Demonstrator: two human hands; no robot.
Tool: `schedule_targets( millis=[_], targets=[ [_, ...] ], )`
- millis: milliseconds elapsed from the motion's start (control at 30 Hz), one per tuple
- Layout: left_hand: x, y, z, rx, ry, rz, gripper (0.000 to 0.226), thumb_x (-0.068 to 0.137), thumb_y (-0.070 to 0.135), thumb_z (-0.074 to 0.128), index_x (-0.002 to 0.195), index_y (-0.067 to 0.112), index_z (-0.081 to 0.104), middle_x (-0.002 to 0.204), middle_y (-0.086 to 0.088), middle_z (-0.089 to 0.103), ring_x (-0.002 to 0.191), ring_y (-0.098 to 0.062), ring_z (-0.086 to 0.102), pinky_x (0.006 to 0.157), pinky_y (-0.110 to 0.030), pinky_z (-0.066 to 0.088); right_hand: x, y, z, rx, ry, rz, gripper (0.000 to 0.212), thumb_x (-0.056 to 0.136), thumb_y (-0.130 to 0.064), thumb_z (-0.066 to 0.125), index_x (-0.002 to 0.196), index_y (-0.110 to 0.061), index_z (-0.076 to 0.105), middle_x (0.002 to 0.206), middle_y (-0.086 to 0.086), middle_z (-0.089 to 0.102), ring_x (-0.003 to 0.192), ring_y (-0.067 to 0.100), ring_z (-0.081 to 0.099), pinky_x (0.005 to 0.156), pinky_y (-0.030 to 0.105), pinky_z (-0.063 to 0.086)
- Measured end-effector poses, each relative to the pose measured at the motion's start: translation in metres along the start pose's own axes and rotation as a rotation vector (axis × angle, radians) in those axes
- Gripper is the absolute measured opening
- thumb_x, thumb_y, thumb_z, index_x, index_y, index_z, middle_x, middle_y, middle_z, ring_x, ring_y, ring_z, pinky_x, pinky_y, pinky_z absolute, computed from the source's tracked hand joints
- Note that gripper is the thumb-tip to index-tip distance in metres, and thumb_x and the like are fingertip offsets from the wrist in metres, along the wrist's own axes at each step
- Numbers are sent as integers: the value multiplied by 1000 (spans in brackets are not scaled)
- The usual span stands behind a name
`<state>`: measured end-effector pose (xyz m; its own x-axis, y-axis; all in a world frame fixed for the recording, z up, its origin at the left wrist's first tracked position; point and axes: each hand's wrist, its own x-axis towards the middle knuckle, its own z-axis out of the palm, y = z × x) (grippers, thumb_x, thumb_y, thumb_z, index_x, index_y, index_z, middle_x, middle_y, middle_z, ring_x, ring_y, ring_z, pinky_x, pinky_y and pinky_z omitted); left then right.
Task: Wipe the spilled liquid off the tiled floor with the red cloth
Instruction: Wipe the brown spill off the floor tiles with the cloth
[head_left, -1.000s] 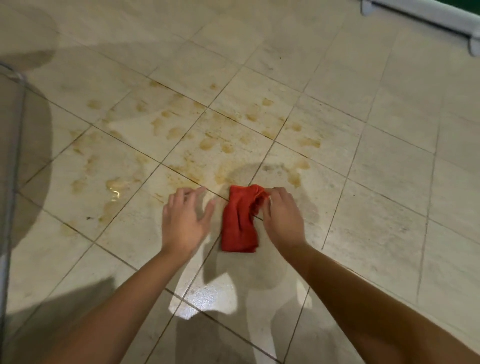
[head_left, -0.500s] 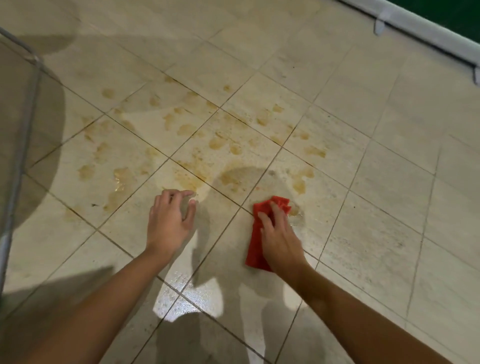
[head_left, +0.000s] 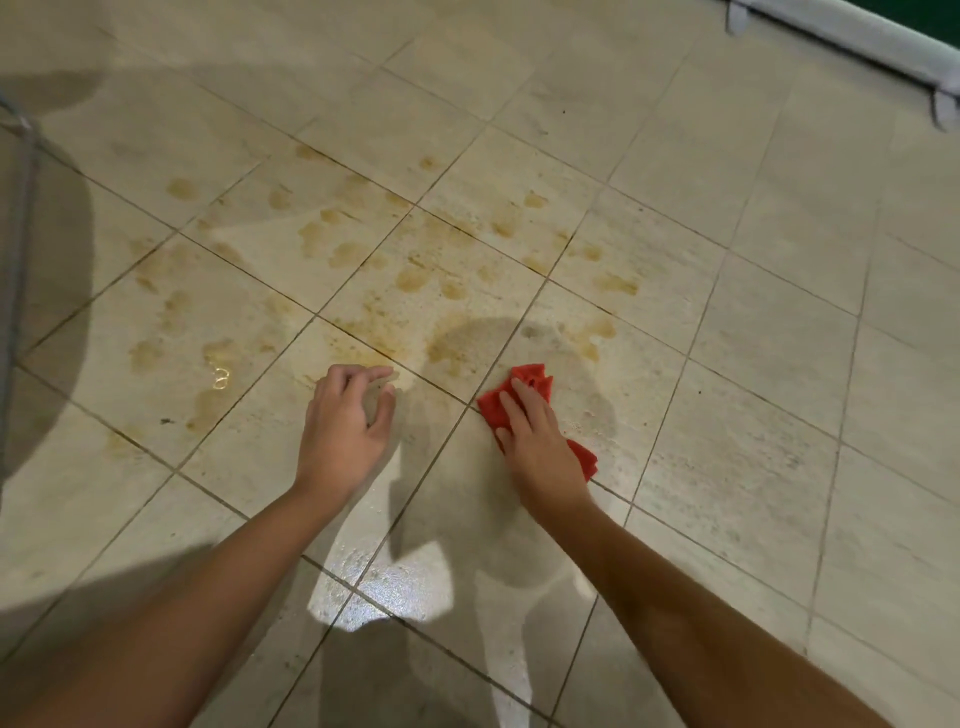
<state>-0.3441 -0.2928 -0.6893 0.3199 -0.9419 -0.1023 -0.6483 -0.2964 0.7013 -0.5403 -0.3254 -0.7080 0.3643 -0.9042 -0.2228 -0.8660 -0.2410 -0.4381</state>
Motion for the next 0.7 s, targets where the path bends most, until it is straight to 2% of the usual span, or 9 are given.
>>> schedule_targets(
  millis=[100, 200, 333, 400, 500, 567, 633, 700],
  targets=[
    [2, 0, -3, -17, -14, 2, 27, 92, 26, 46, 115, 17, 57, 113, -8, 47, 109, -24, 46, 97, -41, 40, -15, 37, -13, -92, 8, -30, 44, 98, -24, 28, 141, -14, 24, 153, 3, 12, 140, 21, 13, 111, 33, 19],
    [0, -5, -9, -36, -12, -20, 27, 92, 26, 45, 115, 19, 57, 115, -7, 46, 109, -24, 47, 97, -45, 41, -3, 58, -27, -53, 123, 85, 40, 97, -21, 36, 136, -11, 36, 150, 6, 24, 136, 22, 24, 110, 34, 24],
    [-6, -11, -11, 39, -9, -28, 25, 92, 24, 47, 113, 17, 58, 113, -5, 49, 107, -23, 48, 100, -42, 36, 36, 35, -31, 13, 159, 211, 41, 96, -15, 36, 137, -13, 34, 151, 4, 22, 136, 21, 26, 110, 34, 24],
    [-8, -13, -9, 105, -6, -21, 25, 92, 23, 47, 113, 16, 59, 113, -6, 50, 108, -22, 46, 99, -37, 29, 44, 11, -24, 30, 121, 191, 43, 97, -15, 34, 139, -16, 30, 152, 2, 18, 135, 22, 28, 111, 37, 23],
    [-8, -9, -6, 72, -11, -24, 24, 92, 22, 47, 112, 17, 59, 113, -5, 50, 111, -21, 45, 99, -36, 29, 32, -7, -8, 87, 45, 69, 42, 97, -20, 35, 139, -19, 31, 152, 0, 19, 135, 22, 29, 111, 39, 23],
    [-6, -4, -5, 43, -20, 14, 23, 92, 21, 47, 112, 17, 58, 113, -3, 52, 111, -20, 46, 99, -37, 33, 13, 1, -5, 53, 19, -66, 42, 97, -26, 36, 138, -17, 34, 151, 1, 22, 137, 22, 26, 113, 41, 23],
    [-4, -1, -5, 34, -35, 50, 24, 92, 23, 47, 112, 17, 58, 115, -1, 53, 111, -17, 46, 99, -36, 35, -8, 25, -7, -51, 35, -146, 45, 95, -32, 30, 136, -15, 37, 149, 3, 26, 136, 24, 26, 109, 44, 30],
    [-2, 0, -7, 27, -40, 64, 24, 92, 23, 47, 113, 17, 58, 116, 0, 53, 112, -16, 46, 99, -35, 34, -19, 51, -17, -107, 40, -100, 42, 97, -25, 31, 137, -16, 34, 151, 1, 20, 137, 21, 21, 105, 41, 32]
  ],
)
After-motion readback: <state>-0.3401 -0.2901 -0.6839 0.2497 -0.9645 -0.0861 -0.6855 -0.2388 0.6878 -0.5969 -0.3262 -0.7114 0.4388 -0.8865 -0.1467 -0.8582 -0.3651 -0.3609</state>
